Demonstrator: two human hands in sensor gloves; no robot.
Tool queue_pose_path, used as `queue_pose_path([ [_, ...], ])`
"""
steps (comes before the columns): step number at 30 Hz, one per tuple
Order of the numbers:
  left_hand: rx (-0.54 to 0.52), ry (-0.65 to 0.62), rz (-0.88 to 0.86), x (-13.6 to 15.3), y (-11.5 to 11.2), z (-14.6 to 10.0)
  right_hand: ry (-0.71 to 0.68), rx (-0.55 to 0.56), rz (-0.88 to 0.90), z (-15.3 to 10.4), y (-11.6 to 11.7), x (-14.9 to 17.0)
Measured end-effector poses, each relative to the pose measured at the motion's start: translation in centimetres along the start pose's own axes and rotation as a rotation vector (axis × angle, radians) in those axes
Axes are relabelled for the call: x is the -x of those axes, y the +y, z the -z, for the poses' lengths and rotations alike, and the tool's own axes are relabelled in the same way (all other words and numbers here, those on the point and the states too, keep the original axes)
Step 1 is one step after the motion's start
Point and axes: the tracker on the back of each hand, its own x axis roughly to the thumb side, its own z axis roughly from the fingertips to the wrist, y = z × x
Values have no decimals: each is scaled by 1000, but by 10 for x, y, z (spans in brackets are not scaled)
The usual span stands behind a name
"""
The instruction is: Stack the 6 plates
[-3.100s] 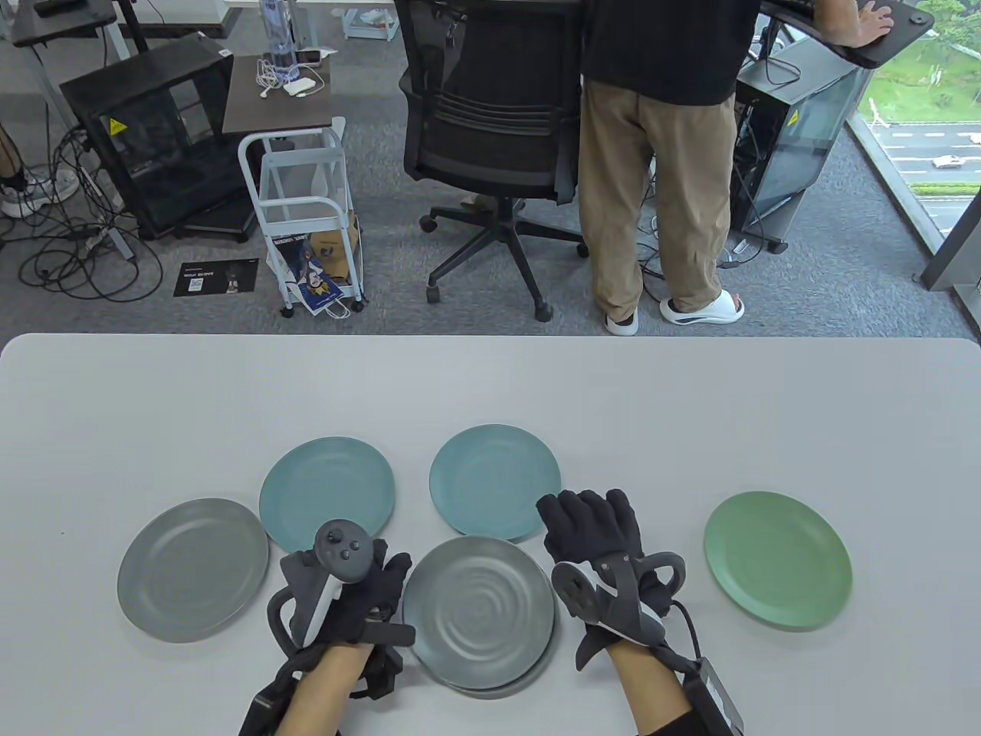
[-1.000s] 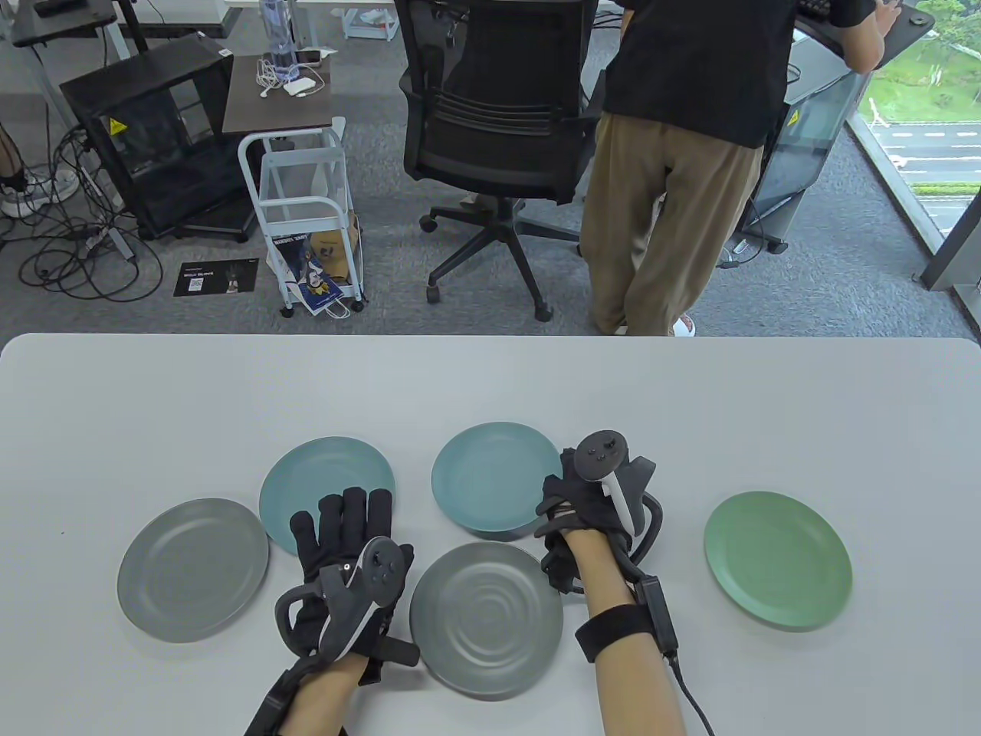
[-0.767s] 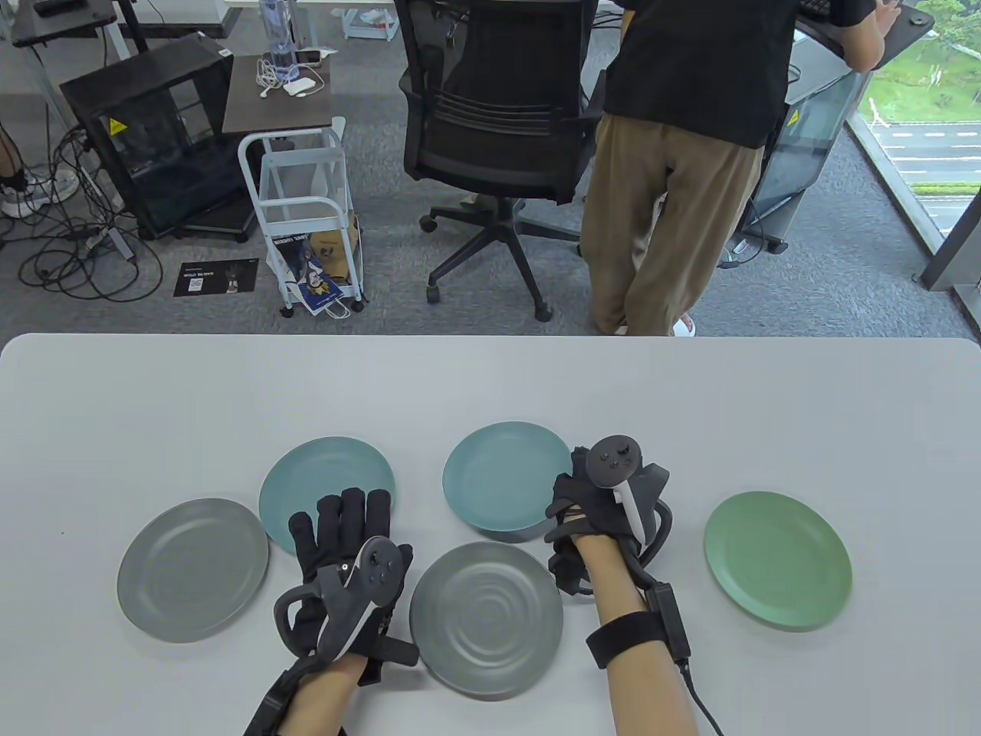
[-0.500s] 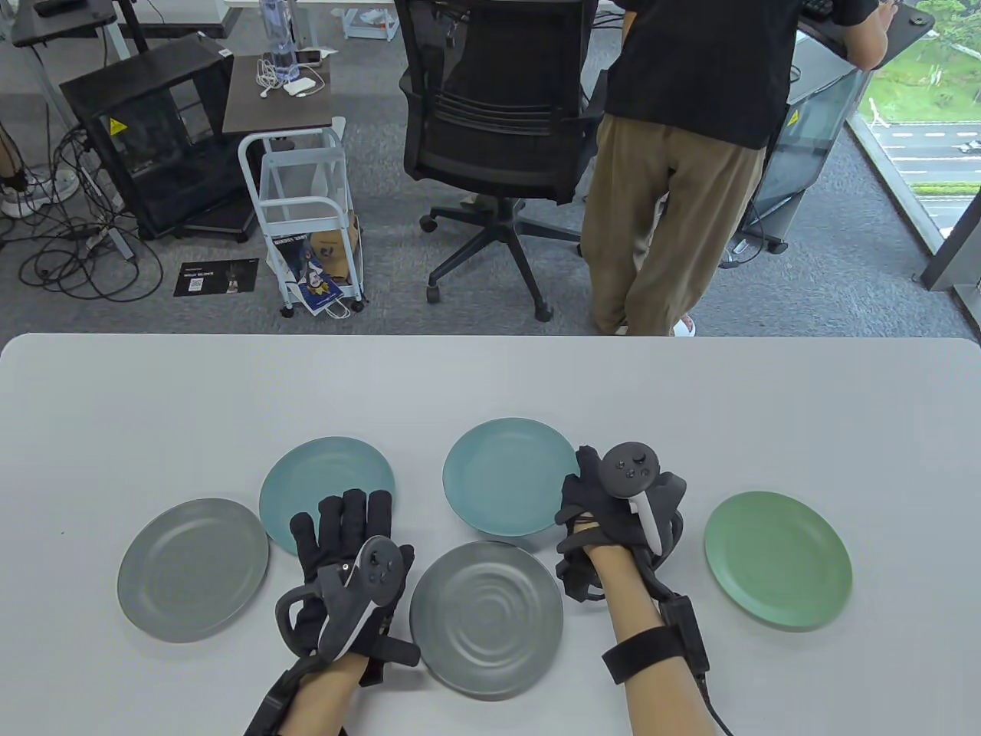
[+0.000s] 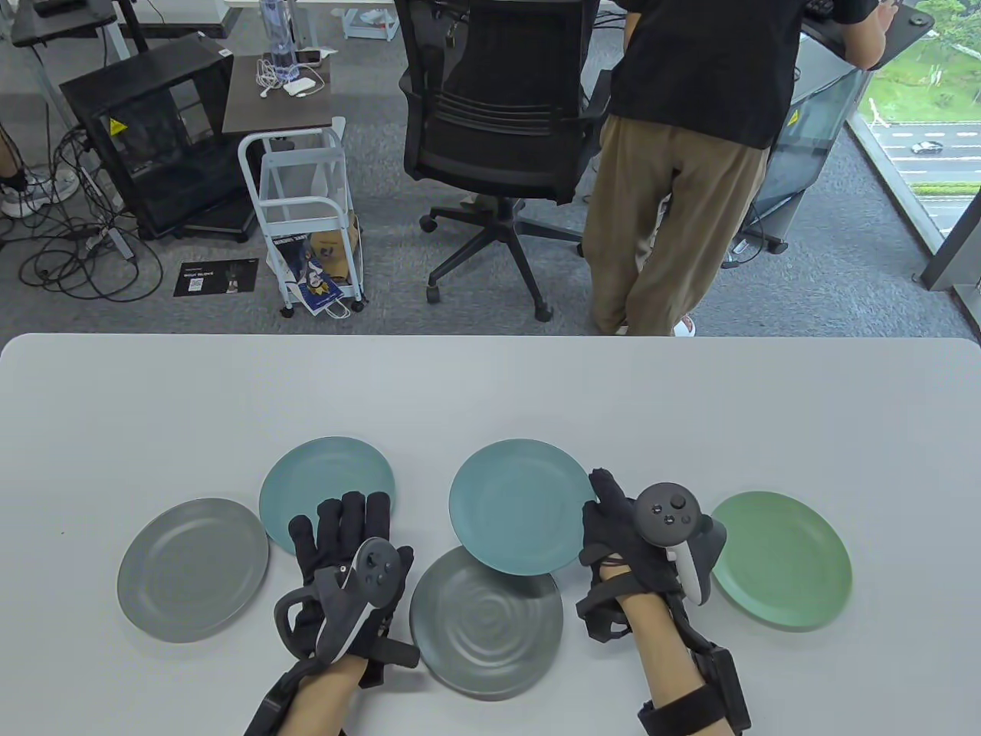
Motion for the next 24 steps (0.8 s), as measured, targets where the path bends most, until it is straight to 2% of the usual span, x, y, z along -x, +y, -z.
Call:
queue_pose_path([
  [4, 2, 8, -13, 2, 0, 0, -10, -29, 19, -3, 1, 6],
  [24, 15, 26, -19, 5, -2, 2, -182, -235, -35, -3, 26, -7],
])
